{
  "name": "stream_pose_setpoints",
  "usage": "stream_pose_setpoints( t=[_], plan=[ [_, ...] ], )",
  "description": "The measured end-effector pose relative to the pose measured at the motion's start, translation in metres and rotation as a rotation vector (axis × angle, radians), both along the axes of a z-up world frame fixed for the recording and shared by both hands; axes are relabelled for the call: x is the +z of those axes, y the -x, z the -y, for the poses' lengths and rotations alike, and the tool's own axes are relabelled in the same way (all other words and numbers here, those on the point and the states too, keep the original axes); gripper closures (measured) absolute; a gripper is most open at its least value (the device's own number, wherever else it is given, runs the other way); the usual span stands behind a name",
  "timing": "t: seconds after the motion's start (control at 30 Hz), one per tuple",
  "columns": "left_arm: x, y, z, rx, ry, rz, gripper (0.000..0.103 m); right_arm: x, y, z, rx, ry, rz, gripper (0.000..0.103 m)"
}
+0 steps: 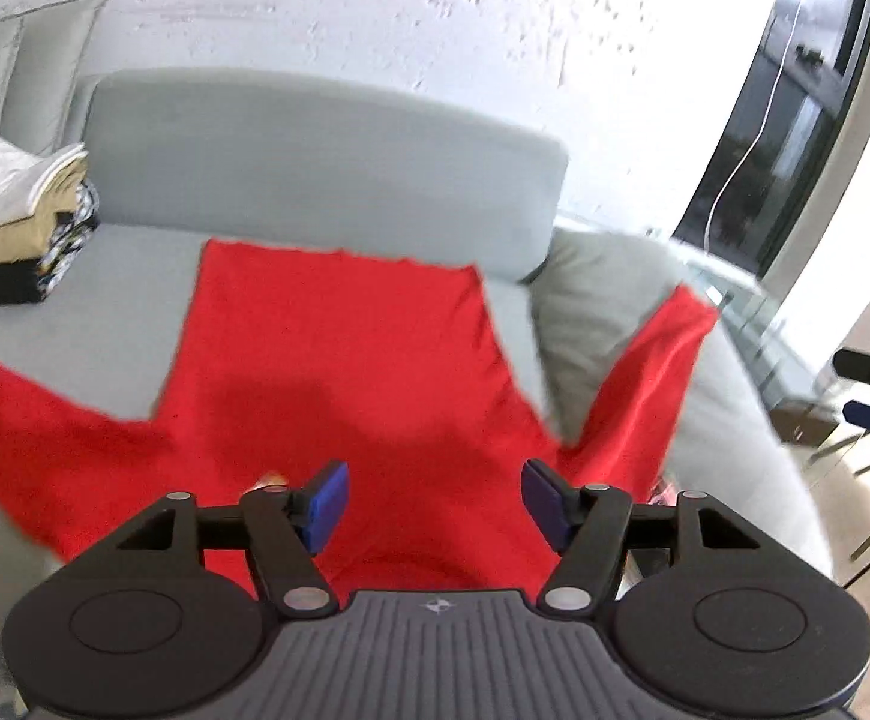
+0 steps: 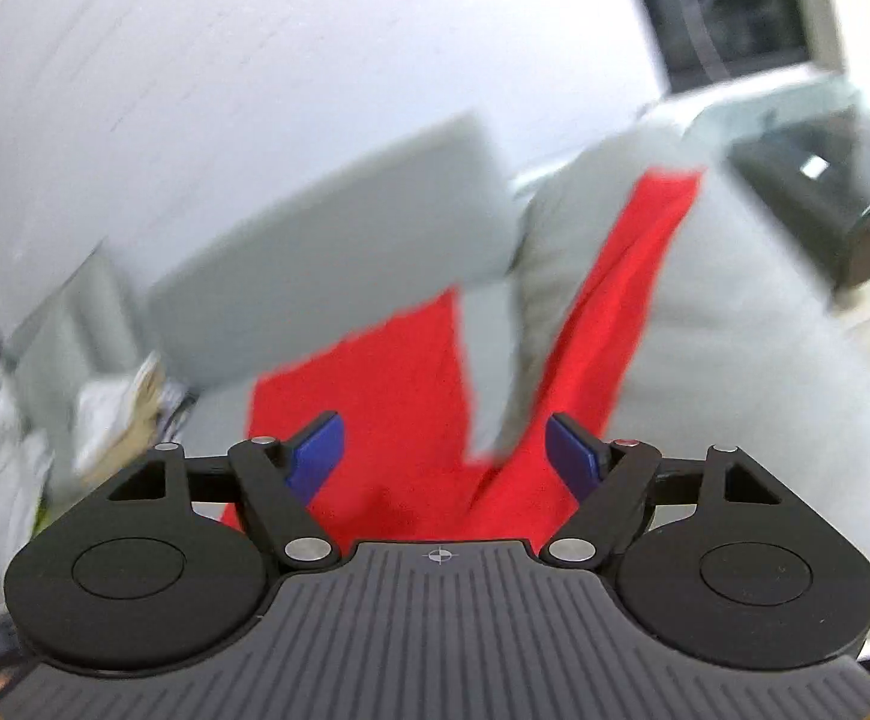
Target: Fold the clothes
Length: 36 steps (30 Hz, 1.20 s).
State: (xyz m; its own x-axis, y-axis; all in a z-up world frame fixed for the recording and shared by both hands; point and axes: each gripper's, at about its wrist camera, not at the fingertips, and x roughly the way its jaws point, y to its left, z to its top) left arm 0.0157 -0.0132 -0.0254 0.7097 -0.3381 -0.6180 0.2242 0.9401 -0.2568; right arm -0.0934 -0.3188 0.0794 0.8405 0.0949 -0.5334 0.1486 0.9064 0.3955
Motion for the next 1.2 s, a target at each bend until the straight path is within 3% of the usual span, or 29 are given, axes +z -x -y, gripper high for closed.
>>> stream_pose_setpoints(
  t=[0.1, 0.33, 0.47, 0.63, 0.8, 1.0, 1.13, 1.17, 1.2],
  plan=[
    [0.000, -0.009, 0.017, -0.032, 0.019, -0.009, 0.040, 0.003, -0.015, 0.024, -0.053, 0.014, -0.004, 0.024],
    [-0.027, -0.028, 0.050, -0.115, 0.074, -0.126, 0.040, -0.024, -0.066, 0.080, -0.134, -0.091, -0.086, 0.026],
    [-0.040, -0.039, 0.060, -0.137, 0.080, -0.181, 0.040, -0.039, -0.096, 0.114, -0.193, -0.142, -0.074, 0.029],
    [-0.037, -0.055, 0.080, -0.211, 0.118, -0.192, 0.041, -0.050, -0.150, 0.148, -0.242, -0.085, -0.020, 0.043],
    [-0.041, -0.080, 0.105, -0.259, 0.188, -0.221, 0.042, -0.093, -0.221, 0.195, -0.350, -0.218, -0.081, 0.050],
    [-0.051, -0.102, 0.120, -0.294, 0.249, -0.241, 0.042, -0.127, -0.280, 0.230, -0.437, -0.224, -0.090, 0.056],
    [-0.054, -0.110, 0.122, -0.288, 0.259, -0.232, 0.042, -0.152, -0.302, 0.255, -0.453, -0.372, -0.068, 0.057],
    [-0.054, -0.111, 0.122, -0.286, 0.261, -0.228, 0.042, -0.155, -0.305, 0.258, -0.454, -0.391, -0.061, 0.065],
    [-0.054, -0.111, 0.121, -0.284, 0.263, -0.223, 0.042, -0.158, -0.307, 0.260, -0.453, -0.404, -0.057, 0.084]
  ],
)
